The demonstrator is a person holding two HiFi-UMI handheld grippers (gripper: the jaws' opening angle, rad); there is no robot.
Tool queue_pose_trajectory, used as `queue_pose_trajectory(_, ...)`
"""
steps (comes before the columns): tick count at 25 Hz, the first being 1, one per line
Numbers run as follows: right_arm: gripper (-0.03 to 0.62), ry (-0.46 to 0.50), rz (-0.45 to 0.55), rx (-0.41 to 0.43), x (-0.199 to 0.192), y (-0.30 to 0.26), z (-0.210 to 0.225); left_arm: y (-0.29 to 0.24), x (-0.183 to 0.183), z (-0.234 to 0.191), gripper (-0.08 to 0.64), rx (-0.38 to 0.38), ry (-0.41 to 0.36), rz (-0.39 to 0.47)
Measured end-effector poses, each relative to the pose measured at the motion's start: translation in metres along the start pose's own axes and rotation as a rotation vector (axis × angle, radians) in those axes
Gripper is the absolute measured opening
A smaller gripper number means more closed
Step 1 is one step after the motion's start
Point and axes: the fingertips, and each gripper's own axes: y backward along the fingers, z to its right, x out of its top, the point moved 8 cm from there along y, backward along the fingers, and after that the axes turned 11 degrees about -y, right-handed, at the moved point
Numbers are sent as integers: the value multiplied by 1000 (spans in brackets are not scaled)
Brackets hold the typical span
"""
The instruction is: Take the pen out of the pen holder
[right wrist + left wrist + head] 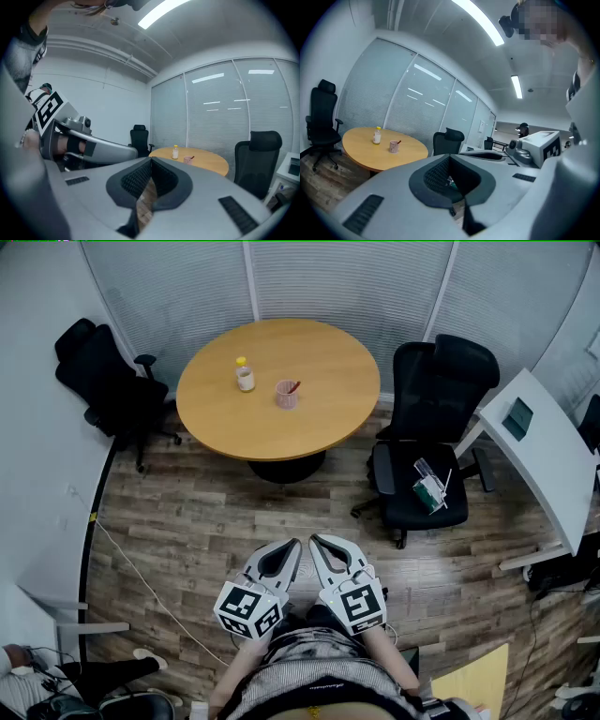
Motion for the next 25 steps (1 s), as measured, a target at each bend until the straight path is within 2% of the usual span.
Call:
queue_pose_trajectory(4,23,-28,30,16,-2,6,13,-11,-2,8,5,-2,7,8)
queue_pose_trajectory(9,23,13,-7,36,-14,10,27,-19,-12,17,5,10,30,0)
queue_pose_trajectory(13,23,7,-19,38,-14,3,36,-24,-14,11,5,29,48,-2)
queue_pose_trajectory(19,23,22,-7,29,-6,-28,53,-43,-9,-21,5,39,48,8)
queue_pose_trajectory(21,23,-2,-3,19,-1,-41,60,-55,-6,-35,5,32,47,9)
queue_pose_trajectory(25,23,10,6,13,9,-75,74,-81,3,-68,5,6,43,14)
